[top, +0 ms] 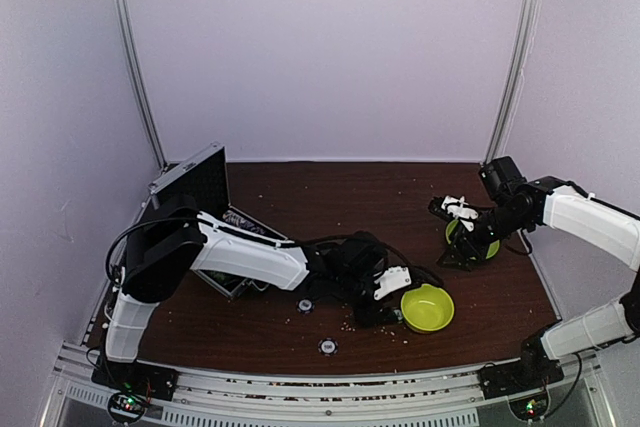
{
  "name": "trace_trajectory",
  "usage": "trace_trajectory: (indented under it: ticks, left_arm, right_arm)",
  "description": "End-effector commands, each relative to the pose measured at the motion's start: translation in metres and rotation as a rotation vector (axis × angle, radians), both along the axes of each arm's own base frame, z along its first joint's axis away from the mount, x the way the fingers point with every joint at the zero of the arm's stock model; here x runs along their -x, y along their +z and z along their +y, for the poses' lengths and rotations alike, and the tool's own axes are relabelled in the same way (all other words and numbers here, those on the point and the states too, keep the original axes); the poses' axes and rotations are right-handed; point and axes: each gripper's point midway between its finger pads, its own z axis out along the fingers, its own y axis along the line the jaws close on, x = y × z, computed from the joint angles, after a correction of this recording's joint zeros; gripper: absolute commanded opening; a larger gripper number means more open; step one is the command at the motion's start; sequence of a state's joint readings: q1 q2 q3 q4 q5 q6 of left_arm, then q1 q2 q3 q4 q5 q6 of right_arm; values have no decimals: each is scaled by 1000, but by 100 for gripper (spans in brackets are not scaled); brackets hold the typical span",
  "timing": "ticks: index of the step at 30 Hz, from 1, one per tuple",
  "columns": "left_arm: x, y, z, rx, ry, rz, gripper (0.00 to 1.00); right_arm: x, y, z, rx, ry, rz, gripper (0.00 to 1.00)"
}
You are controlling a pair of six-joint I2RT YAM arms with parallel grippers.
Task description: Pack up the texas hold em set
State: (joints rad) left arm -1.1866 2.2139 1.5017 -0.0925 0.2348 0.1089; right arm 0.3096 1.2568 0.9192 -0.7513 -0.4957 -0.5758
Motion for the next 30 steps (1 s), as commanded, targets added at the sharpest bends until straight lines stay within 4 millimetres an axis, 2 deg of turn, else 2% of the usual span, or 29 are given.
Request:
trace_trajectory:
  ticks: [1, 8, 14, 19, 30]
  left_arm:
    - [6, -3, -13, 18, -75, -3, 58]
    - [3, -15, -16, -17, -91, -14, 56]
    - [4, -25, -5, -77, -100, -23, 49]
    - [12, -35, 15, -152, -111, 2, 44]
    - [26, -36, 70, -243, -45, 39, 36]
  right_arm:
    - [-2, 5, 1, -16, -1, -13, 87]
    - [-2, 3, 1, -11, 1, -3, 87]
    - [-2, 2, 0, -6, 2, -1, 86]
    - [-2, 1, 0, -3, 5, 4, 87]
    - [-1, 1, 1, -9, 11, 9, 86]
